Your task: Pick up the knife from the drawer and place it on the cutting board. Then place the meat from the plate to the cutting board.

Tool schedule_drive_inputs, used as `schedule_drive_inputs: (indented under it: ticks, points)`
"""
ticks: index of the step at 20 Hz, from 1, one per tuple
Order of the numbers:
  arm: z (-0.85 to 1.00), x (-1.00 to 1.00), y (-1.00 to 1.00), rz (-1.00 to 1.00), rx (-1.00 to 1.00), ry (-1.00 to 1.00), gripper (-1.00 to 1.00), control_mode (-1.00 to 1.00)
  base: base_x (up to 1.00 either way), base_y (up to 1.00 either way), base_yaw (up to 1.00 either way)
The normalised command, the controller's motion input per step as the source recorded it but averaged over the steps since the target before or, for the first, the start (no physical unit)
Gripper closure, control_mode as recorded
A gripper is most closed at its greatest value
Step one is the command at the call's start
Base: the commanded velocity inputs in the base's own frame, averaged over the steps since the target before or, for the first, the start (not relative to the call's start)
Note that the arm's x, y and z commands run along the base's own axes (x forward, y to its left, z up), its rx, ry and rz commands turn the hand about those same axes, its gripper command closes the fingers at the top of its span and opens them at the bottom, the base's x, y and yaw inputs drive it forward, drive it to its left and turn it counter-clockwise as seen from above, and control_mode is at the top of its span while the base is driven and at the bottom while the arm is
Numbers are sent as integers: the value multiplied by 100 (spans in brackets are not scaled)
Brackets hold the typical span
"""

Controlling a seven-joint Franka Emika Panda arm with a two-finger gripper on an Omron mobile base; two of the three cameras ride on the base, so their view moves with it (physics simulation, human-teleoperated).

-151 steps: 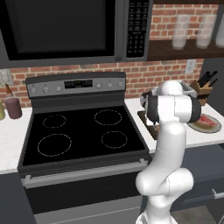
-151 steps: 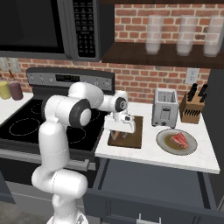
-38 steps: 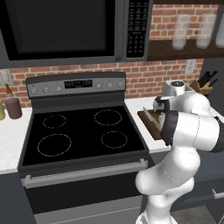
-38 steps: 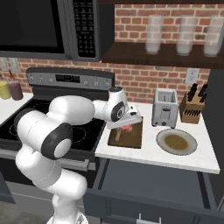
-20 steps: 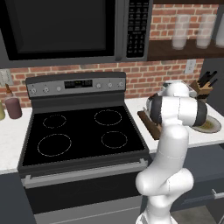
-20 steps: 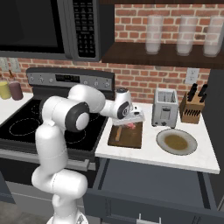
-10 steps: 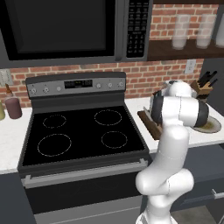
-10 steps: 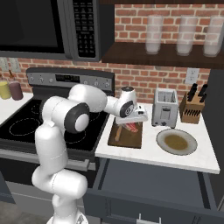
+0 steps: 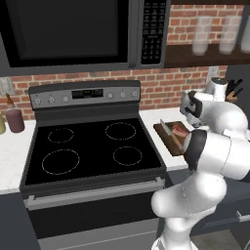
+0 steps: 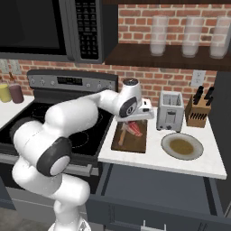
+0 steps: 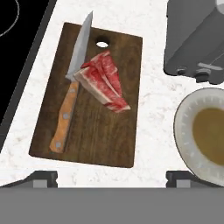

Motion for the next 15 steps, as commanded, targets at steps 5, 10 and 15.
schedule_drive_inputs:
  ticks: [5, 10, 15]
  points:
    - [72, -100, 35, 0, 0, -15, -100, -100, 0, 0, 0]
    - [73, -100, 84, 2, -4, -1, -100, -100, 0, 0, 0]
    - [47, -100, 100, 4, -14, 4, -100, -100, 0, 0, 0]
